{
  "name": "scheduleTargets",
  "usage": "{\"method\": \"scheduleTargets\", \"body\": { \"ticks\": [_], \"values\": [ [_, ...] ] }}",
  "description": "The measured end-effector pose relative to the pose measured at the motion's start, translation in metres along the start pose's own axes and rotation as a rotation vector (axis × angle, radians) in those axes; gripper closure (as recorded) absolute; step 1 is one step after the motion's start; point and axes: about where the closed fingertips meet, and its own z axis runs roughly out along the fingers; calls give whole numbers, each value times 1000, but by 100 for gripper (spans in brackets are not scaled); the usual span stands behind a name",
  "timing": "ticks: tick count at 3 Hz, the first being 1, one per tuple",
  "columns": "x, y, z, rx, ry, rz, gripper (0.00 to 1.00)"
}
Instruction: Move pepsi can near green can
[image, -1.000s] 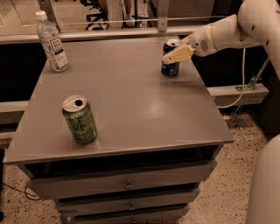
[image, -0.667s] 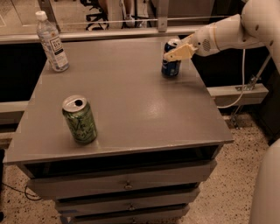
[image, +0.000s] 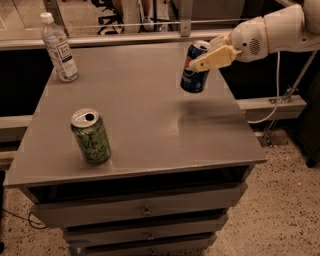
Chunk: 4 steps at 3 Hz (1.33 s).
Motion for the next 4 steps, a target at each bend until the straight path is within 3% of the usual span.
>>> {"method": "scheduleTargets", "body": {
  "ticks": [2, 3, 4],
  "values": [
    [-8, 134, 11, -229, -32, -60, 100],
    [-8, 179, 33, -285, -20, -109, 100],
    [-14, 199, 55, -295, -17, -154, 100]
  ]
}}
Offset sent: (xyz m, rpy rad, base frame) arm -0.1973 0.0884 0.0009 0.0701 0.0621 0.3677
